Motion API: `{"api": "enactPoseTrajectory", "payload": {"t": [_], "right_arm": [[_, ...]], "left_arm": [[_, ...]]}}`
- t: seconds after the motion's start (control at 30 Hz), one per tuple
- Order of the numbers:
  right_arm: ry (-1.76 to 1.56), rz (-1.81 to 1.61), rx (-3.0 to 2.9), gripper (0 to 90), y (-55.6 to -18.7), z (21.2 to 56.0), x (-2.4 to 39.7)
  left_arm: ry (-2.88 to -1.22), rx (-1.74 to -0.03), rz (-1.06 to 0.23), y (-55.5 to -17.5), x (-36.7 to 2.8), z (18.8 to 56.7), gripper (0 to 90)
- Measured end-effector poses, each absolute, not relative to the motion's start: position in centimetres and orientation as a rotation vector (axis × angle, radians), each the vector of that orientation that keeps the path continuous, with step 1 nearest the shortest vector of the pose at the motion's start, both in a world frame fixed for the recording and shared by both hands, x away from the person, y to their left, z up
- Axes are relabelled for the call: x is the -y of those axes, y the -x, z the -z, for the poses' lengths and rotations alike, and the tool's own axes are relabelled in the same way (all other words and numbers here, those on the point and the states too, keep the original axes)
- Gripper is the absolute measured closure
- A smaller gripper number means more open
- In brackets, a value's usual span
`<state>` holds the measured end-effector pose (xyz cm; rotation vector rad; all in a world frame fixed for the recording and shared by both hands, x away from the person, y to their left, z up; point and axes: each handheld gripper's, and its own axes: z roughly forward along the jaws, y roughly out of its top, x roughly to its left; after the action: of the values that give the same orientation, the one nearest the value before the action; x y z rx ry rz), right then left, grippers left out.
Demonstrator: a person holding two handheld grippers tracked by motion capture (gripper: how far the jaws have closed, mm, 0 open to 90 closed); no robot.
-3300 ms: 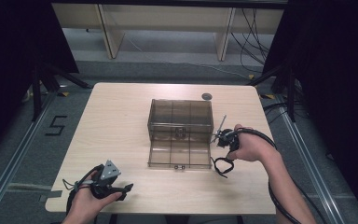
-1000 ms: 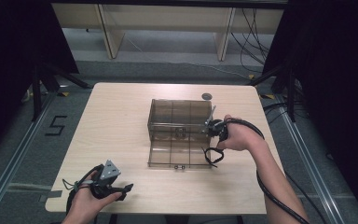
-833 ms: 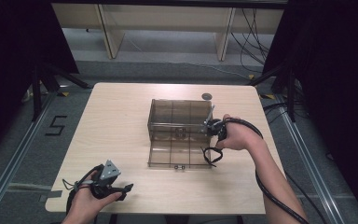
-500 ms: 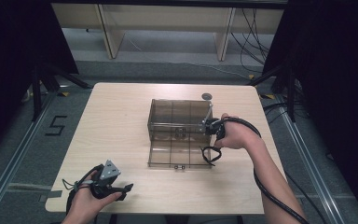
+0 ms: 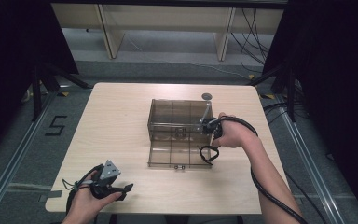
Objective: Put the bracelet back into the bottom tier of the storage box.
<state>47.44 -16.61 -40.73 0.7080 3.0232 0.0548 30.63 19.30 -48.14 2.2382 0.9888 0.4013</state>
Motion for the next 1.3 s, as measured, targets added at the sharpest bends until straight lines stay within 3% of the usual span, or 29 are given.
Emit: {"api": "enactPoseTrajectory", "payload": {"t": [1.3], "right_arm": [[-0.604,-0.011,-3.033,85.1,-48.0,42.1,15.0]], "left_arm": [[-2.255,-0.966,-0.412,-30.7,-19.4,48.0,30.0]]}}
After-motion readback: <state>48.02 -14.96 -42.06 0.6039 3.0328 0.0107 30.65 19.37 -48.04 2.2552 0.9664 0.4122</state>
